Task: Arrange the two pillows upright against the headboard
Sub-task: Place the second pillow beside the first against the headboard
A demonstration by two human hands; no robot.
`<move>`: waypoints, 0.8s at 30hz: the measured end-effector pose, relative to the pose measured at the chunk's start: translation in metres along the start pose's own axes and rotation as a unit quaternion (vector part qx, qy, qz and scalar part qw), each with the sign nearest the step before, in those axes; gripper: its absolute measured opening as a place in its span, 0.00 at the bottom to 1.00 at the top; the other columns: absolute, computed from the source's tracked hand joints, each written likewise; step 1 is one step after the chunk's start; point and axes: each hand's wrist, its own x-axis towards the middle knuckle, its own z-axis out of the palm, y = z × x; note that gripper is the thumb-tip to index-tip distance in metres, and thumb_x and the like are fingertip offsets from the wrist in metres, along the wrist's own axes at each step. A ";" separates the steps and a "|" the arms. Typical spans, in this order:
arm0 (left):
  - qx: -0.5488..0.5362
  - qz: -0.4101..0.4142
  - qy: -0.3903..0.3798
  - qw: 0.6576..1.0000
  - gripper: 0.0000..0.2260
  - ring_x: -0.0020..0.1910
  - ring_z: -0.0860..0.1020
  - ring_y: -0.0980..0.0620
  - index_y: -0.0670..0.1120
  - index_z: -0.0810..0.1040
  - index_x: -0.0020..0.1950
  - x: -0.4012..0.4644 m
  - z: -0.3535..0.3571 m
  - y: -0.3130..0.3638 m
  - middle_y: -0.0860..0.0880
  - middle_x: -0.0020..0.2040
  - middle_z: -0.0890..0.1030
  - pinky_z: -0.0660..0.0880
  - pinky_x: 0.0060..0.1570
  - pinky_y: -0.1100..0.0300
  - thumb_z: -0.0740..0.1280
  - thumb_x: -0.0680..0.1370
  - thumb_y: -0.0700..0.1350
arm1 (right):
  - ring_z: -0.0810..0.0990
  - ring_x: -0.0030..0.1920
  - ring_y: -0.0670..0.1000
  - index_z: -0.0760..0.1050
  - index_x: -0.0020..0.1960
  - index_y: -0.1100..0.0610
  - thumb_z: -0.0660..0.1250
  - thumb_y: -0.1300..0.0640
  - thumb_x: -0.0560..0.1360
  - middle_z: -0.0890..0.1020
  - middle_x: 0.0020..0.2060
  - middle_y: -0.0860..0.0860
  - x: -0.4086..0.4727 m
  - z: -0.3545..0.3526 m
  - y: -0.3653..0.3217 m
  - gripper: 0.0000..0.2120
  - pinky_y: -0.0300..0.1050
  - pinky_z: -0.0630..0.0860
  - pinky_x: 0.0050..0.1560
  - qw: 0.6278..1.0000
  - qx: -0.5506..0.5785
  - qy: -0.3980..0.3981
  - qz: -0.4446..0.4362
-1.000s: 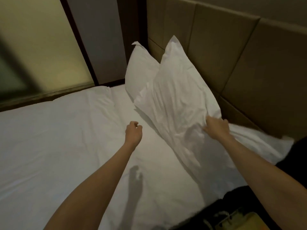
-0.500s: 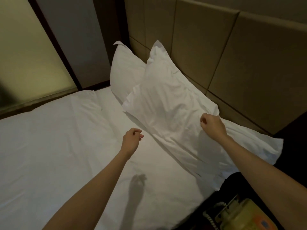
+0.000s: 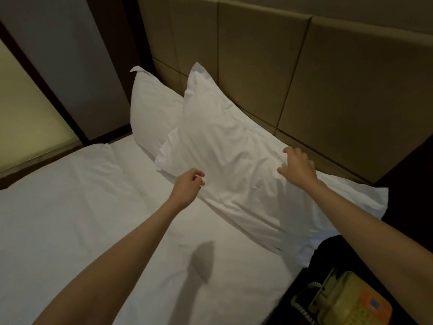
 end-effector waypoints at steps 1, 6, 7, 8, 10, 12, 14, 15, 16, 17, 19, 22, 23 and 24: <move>0.034 0.018 -0.018 0.999 0.11 0.47 0.79 0.47 0.45 0.76 0.57 0.014 0.004 0.008 0.44 0.50 0.81 0.75 0.45 0.57 0.60 0.77 0.40 | 0.70 0.64 0.62 0.64 0.68 0.57 0.69 0.52 0.72 0.71 0.66 0.59 0.007 0.002 0.005 0.27 0.59 0.68 0.61 1.000 -0.018 -0.018 0.012; 0.266 0.109 -0.064 0.956 0.25 0.64 0.71 0.41 0.49 0.65 0.72 0.082 0.025 0.050 0.41 0.67 0.71 0.70 0.63 0.46 0.66 0.76 0.47 | 0.71 0.64 0.62 0.61 0.68 0.58 0.68 0.42 0.68 0.71 0.66 0.58 0.037 0.009 0.026 0.35 0.59 0.66 0.62 0.993 -0.036 -0.102 0.052; 0.321 0.133 -0.060 0.936 0.27 0.67 0.68 0.40 0.50 0.63 0.73 0.097 0.030 0.059 0.41 0.69 0.68 0.68 0.64 0.45 0.66 0.76 0.48 | 0.71 0.64 0.61 0.61 0.68 0.58 0.68 0.40 0.67 0.72 0.65 0.58 0.041 0.011 0.031 0.37 0.59 0.66 0.62 0.990 -0.021 -0.122 0.059; 0.368 0.156 -0.057 0.915 0.29 0.68 0.66 0.39 0.50 0.61 0.74 0.111 0.035 0.068 0.41 0.71 0.66 0.66 0.65 0.44 0.67 0.75 0.49 | 0.72 0.64 0.61 0.60 0.69 0.58 0.68 0.38 0.67 0.72 0.65 0.58 0.043 0.015 0.035 0.39 0.60 0.65 0.63 0.987 -0.006 -0.149 0.063; 0.438 0.201 -0.062 0.874 0.32 0.71 0.62 0.39 0.51 0.58 0.75 0.141 0.049 0.084 0.42 0.74 0.62 0.63 0.67 0.43 0.68 0.75 0.50 | 0.70 0.66 0.62 0.57 0.72 0.59 0.68 0.34 0.66 0.71 0.67 0.59 0.048 0.023 0.046 0.45 0.60 0.66 0.66 0.972 0.042 -0.217 0.074; 0.518 0.240 -0.082 0.817 0.36 0.74 0.58 0.40 0.51 0.54 0.76 0.173 0.063 0.099 0.44 0.76 0.58 0.59 0.70 0.42 0.70 0.73 0.50 | 0.70 0.67 0.60 0.56 0.73 0.58 0.69 0.31 0.62 0.68 0.69 0.58 0.053 0.033 0.056 0.50 0.59 0.69 0.65 0.953 0.105 -0.268 0.090; 0.610 0.273 -0.097 0.737 0.42 0.75 0.56 0.41 0.50 0.50 0.77 0.189 0.067 0.104 0.44 0.77 0.55 0.58 0.71 0.42 0.72 0.71 0.52 | 0.71 0.65 0.59 0.58 0.72 0.56 0.70 0.30 0.60 0.69 0.69 0.56 0.048 0.037 0.059 0.51 0.55 0.73 0.60 0.949 0.129 -0.276 0.078; 0.646 0.288 -0.108 0.699 0.44 0.75 0.56 0.41 0.50 0.48 0.77 0.200 0.071 0.107 0.45 0.77 0.55 0.58 0.70 0.42 0.73 0.70 0.52 | 0.72 0.64 0.58 0.58 0.72 0.55 0.69 0.30 0.61 0.70 0.68 0.55 0.050 0.040 0.062 0.49 0.55 0.74 0.59 0.950 0.133 -0.274 0.072; 0.668 0.299 -0.115 0.672 0.47 0.74 0.57 0.41 0.51 0.47 0.77 0.208 0.075 0.108 0.45 0.76 0.57 0.59 0.70 0.42 0.74 0.68 0.53 | 0.74 0.62 0.58 0.59 0.71 0.54 0.68 0.30 0.63 0.71 0.66 0.55 0.050 0.041 0.065 0.45 0.55 0.75 0.57 0.952 0.133 -0.267 0.062; 0.682 0.302 -0.119 0.656 0.48 0.72 0.60 0.42 0.51 0.47 0.77 0.212 0.078 0.107 0.46 0.74 0.59 0.60 0.69 0.43 0.75 0.67 0.54 | 0.76 0.59 0.57 0.62 0.68 0.53 0.66 0.31 0.66 0.73 0.64 0.54 0.050 0.043 0.065 0.39 0.55 0.76 0.55 0.956 0.132 -0.258 0.049; 0.696 0.294 -0.116 0.645 0.47 0.69 0.64 0.42 0.51 0.49 0.76 0.217 0.085 0.104 0.46 0.70 0.65 0.62 0.67 0.44 0.75 0.66 0.56 | 0.78 0.50 0.55 0.66 0.59 0.51 0.62 0.35 0.72 0.78 0.55 0.54 0.048 0.047 0.067 0.25 0.55 0.77 0.50 0.970 0.112 -0.217 0.019; 0.705 0.276 -0.120 0.642 0.35 0.69 0.66 0.42 0.52 0.60 0.74 0.219 0.091 0.097 0.46 0.69 0.69 0.61 0.67 0.46 0.71 0.71 0.56 | 0.79 0.43 0.52 0.72 0.50 0.51 0.61 0.41 0.76 0.81 0.47 0.52 0.045 0.041 0.062 0.13 0.53 0.78 0.46 0.977 0.134 -0.165 -0.004; 0.698 0.268 -0.118 0.653 0.30 0.68 0.66 0.42 0.53 0.63 0.72 0.218 0.091 0.095 0.46 0.68 0.71 0.61 0.67 0.46 0.69 0.73 0.55 | 0.79 0.43 0.52 0.74 0.49 0.51 0.62 0.43 0.76 0.81 0.46 0.52 0.044 0.036 0.060 0.12 0.54 0.78 0.48 0.972 0.173 -0.159 0.000; 0.688 0.262 -0.112 0.668 0.25 0.68 0.67 0.42 0.52 0.66 0.70 0.218 0.088 0.093 0.47 0.67 0.73 0.62 0.66 0.46 0.67 0.75 0.53 | 0.80 0.44 0.52 0.76 0.49 0.51 0.62 0.45 0.76 0.82 0.46 0.52 0.043 0.029 0.057 0.10 0.54 0.78 0.49 0.965 0.212 -0.156 0.006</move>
